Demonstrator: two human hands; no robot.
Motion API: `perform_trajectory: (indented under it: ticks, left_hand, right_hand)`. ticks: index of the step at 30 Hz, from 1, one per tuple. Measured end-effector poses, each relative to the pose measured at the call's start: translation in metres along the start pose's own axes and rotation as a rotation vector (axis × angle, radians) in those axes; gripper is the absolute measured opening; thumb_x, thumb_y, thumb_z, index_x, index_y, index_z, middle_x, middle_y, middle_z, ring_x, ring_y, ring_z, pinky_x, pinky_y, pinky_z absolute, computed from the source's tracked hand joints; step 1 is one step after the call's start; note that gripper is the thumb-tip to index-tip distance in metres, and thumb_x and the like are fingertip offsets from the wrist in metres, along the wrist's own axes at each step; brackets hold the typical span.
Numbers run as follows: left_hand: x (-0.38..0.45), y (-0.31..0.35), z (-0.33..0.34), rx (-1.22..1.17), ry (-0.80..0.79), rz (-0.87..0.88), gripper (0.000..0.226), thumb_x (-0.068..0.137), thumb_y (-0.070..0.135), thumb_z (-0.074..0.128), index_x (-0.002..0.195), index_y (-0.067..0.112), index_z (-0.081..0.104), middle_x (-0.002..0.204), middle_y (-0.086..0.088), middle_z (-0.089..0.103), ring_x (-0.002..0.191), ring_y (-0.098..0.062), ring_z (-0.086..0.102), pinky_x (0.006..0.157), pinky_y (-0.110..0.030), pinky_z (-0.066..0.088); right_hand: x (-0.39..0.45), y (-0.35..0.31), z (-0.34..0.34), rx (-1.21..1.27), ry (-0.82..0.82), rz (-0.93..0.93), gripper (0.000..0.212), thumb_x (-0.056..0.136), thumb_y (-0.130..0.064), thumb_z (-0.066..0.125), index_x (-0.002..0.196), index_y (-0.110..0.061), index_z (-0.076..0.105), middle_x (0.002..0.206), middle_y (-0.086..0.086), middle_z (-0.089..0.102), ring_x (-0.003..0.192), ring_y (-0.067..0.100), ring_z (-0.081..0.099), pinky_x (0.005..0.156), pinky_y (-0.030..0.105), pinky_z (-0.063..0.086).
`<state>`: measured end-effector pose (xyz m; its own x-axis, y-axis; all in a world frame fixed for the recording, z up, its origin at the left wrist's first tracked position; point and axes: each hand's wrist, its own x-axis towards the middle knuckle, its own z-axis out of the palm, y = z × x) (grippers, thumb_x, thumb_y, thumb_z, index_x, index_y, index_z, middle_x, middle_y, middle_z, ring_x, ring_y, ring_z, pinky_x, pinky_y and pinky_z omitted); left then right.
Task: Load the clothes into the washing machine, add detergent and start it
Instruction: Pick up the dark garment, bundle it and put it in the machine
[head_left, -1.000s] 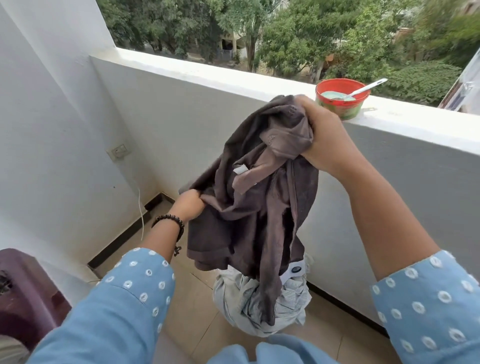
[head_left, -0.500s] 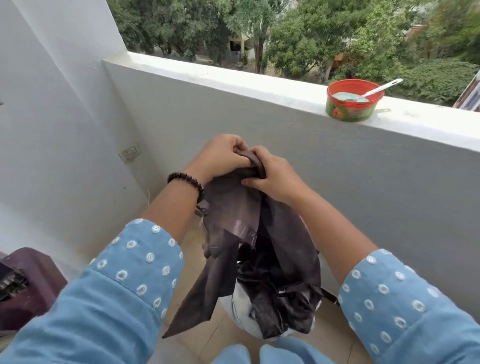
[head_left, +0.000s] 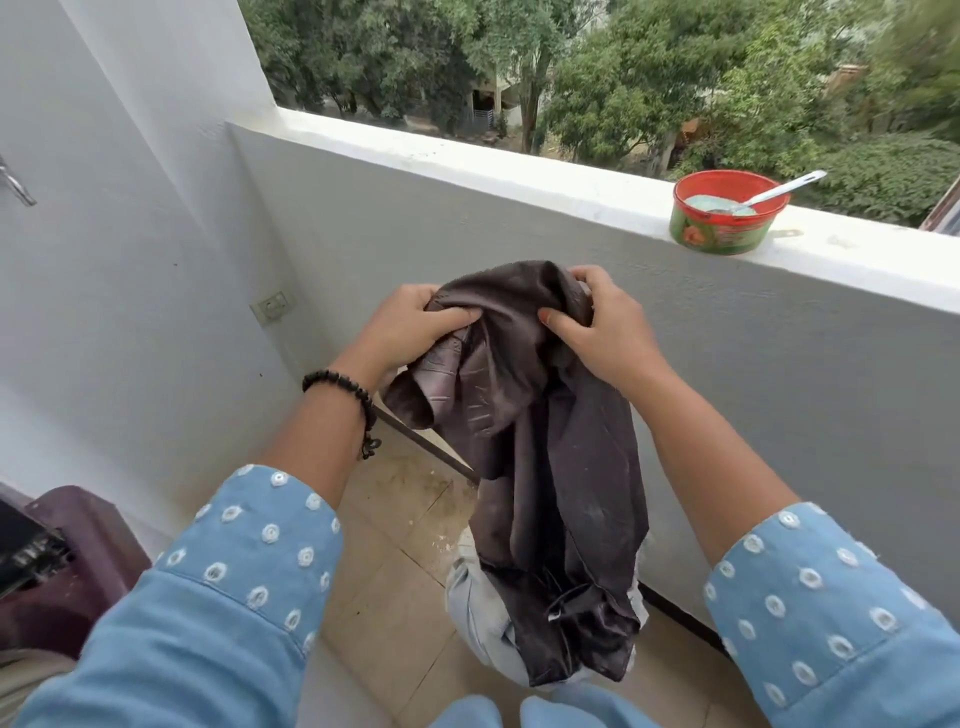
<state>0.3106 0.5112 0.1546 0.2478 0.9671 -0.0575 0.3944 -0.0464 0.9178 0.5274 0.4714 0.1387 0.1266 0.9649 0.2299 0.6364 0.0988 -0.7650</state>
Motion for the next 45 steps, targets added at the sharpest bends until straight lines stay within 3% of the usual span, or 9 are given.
perform_trajectory:
  ticks: [7,10,17,22,25,29,37,42,45]
  left_hand:
    - [0.009,0.041,0.009,-0.329,0.159,-0.039,0.015,0.095,0.008,0.06,0.08,0.01,0.064,0.075,-0.004,0.067,0.063,-0.012,0.064,0.057,-0.021,0.053]
    - [0.009,0.052,0.01,-0.341,0.125,-0.045,0.015,0.095,0.009,0.06,0.08,0.01,0.063,0.073,-0.005,0.066,0.06,-0.012,0.064,0.054,-0.021,0.052]
    - [0.002,0.058,0.0,-0.228,0.025,-0.099,0.011,0.091,0.01,0.066,0.081,0.008,0.062,0.074,-0.008,0.066,0.056,-0.016,0.064,0.054,-0.024,0.055]
    - [-0.001,0.058,-0.008,-0.218,-0.01,-0.105,0.009,0.091,0.012,0.065,0.084,0.007,0.063,0.078,-0.01,0.066,0.066,-0.02,0.063,0.065,-0.03,0.054]
    - [-0.003,0.059,-0.011,-0.168,-0.07,-0.112,0.012,0.092,0.014,0.064,0.094,0.003,0.063,0.088,-0.015,0.065,0.073,-0.024,0.063,0.074,-0.035,0.053]
    - [-0.007,0.062,-0.013,-0.099,-0.122,-0.116,0.015,0.094,0.018,0.064,0.096,0.003,0.063,0.086,-0.013,0.067,0.069,-0.022,0.064,0.07,-0.032,0.055]
    - [-0.013,0.064,-0.023,0.058,-0.234,-0.169,0.026,0.099,0.028,0.057,0.086,0.006,0.064,0.063,-0.001,0.07,0.047,-0.006,0.064,0.043,-0.016,0.049]
    - [-0.008,0.054,-0.033,0.091,-0.219,-0.217,0.032,0.098,0.035,0.057,0.091,0.006,0.066,0.07,-0.006,0.07,0.048,-0.01,0.066,0.045,-0.019,0.052]
    - [-0.004,0.043,-0.031,0.125,-0.162,-0.239,0.036,0.097,0.038,0.06,0.092,0.003,0.066,0.077,-0.01,0.07,0.055,-0.015,0.067,0.054,-0.024,0.056]
  right_hand:
    - [-0.042,-0.022,0.018,0.112,-0.184,-0.111,0.081,0.073,-0.045,0.083,0.139,-0.024,0.041,0.132,-0.006,0.05,0.122,0.009,0.047,0.103,0.028,0.041]
    - [-0.051,-0.023,0.031,0.046,-0.045,-0.214,0.097,0.067,-0.044,0.086,0.144,-0.024,0.031,0.14,-0.003,0.038,0.129,0.012,0.039,0.106,0.034,0.039]
    - [-0.051,-0.016,0.032,0.025,0.145,-0.305,0.051,0.078,-0.027,0.081,0.116,-0.016,0.049,0.115,-0.007,0.043,0.104,0.01,0.05,0.088,0.032,0.049]
    - [-0.052,-0.016,0.033,0.033,0.204,-0.464,0.023,0.094,-0.026,0.063,0.112,-0.012,0.064,0.121,0.004,0.052,0.108,0.013,0.054,0.094,0.029,0.048]
    - [-0.049,-0.01,0.044,-0.151,0.097,-0.355,0.04,0.083,-0.036,0.07,0.115,-0.014,0.065,0.137,0.006,0.044,0.122,0.025,0.051,0.099,0.047,0.047]
    - [-0.045,-0.012,0.048,-0.227,0.071,-0.236,0.062,0.072,-0.039,0.08,0.124,-0.012,0.059,0.142,0.005,0.042,0.129,0.026,0.045,0.102,0.045,0.044]
    - [-0.034,-0.009,0.04,-0.151,-0.022,-0.297,0.018,0.078,-0.009,0.073,0.095,-0.011,0.071,0.124,0.007,0.054,0.115,0.026,0.053,0.096,0.031,0.044]
    - [-0.033,-0.018,0.027,-0.046,0.154,-0.269,0.033,0.081,-0.012,0.075,0.105,-0.017,0.051,0.096,-0.006,0.052,0.076,0.01,0.048,0.066,0.021,0.037]
    - [-0.028,-0.02,0.022,-0.104,0.105,-0.22,0.03,0.084,-0.016,0.073,0.108,-0.017,0.056,0.087,-0.003,0.06,0.075,0.017,0.057,0.066,0.028,0.045]
